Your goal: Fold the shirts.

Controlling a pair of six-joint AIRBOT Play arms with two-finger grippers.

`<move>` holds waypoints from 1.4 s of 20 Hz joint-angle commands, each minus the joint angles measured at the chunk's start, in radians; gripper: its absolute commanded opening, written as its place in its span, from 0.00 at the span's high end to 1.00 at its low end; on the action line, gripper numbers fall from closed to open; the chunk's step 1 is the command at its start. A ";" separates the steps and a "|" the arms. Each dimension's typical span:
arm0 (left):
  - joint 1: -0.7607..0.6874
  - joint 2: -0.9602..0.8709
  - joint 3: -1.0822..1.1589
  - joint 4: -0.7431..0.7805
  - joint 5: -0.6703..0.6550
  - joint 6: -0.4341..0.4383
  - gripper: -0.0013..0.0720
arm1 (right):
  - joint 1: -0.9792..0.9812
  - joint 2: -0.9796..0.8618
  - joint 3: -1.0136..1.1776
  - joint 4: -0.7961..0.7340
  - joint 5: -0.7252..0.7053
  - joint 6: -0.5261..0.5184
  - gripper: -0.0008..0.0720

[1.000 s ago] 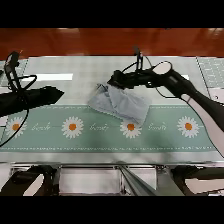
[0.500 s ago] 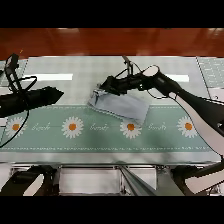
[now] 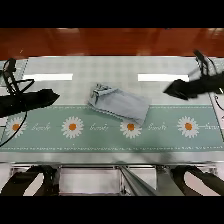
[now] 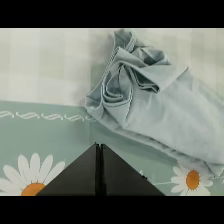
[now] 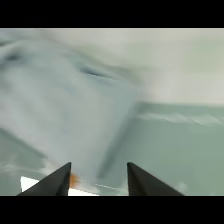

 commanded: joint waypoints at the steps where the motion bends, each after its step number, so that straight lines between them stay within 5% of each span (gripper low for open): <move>1: -0.026 0.000 -0.028 -0.007 -0.014 0.000 0.94 | -0.183 0.175 -0.365 0.069 -0.135 -0.045 0.41; 4: -0.060 -0.002 -0.034 -0.008 0.004 0.000 0.94 | -0.178 0.081 -0.501 0.333 -0.179 -0.166 0.41; 10: -0.076 -0.002 -0.034 -0.036 0.035 0.000 0.94 | -0.011 -0.273 -0.410 0.609 -0.255 -0.263 0.42; 17: -0.076 -0.005 -0.034 -0.036 0.050 0.000 0.94 | 0.187 -0.455 -0.207 0.618 -0.246 -0.222 0.46; 18: -0.075 -0.005 -0.034 -0.036 0.054 0.000 0.94 | 0.203 -0.457 -0.183 0.617 -0.241 -0.219 0.62; 19: -0.076 -0.005 -0.034 -0.036 0.056 0.000 0.94 | 0.216 -0.455 -0.151 0.617 -0.222 -0.234 0.88; 20: -0.076 -0.005 -0.034 -0.036 0.056 0.000 0.94 | 0.229 -0.449 -0.113 0.615 -0.202 -0.253 0.95; 28: -0.076 -0.005 -0.034 -0.045 0.058 0.000 0.94 | 0.260 -0.405 0.479 0.334 -0.001 -0.060 0.95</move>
